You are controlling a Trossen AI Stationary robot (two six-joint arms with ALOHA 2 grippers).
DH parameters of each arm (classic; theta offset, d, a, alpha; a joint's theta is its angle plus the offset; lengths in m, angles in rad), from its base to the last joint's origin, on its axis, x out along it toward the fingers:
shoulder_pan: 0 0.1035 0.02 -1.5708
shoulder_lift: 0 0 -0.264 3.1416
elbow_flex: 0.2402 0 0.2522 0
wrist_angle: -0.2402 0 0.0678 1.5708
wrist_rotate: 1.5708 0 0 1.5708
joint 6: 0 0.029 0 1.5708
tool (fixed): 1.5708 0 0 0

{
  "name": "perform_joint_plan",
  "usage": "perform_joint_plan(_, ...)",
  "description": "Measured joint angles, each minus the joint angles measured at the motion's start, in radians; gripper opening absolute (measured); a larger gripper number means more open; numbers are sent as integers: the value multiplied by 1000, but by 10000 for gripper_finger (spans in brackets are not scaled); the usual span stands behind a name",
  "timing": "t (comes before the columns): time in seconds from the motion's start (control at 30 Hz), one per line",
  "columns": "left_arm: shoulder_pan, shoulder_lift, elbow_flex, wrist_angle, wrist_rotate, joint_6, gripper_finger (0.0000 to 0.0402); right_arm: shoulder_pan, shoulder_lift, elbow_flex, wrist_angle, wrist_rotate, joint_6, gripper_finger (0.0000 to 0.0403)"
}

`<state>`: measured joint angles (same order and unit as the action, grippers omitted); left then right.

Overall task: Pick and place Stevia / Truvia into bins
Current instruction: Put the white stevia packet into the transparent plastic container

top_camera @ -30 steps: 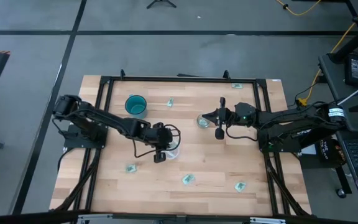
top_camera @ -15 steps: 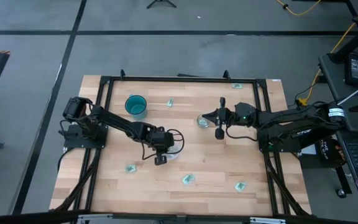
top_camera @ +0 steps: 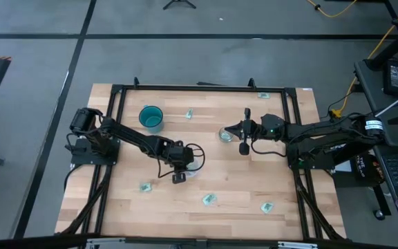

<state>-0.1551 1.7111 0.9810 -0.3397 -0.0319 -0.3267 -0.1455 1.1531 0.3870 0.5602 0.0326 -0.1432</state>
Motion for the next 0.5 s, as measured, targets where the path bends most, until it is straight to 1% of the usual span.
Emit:
perform_joint_plan(0.2,0,-13,0,0,0,10,102,0,0,0,0,0,0,14)
perform_joint_plan(0.5,0,-80,27,-11,6,127,99,0,0,0,2,0,1,14)
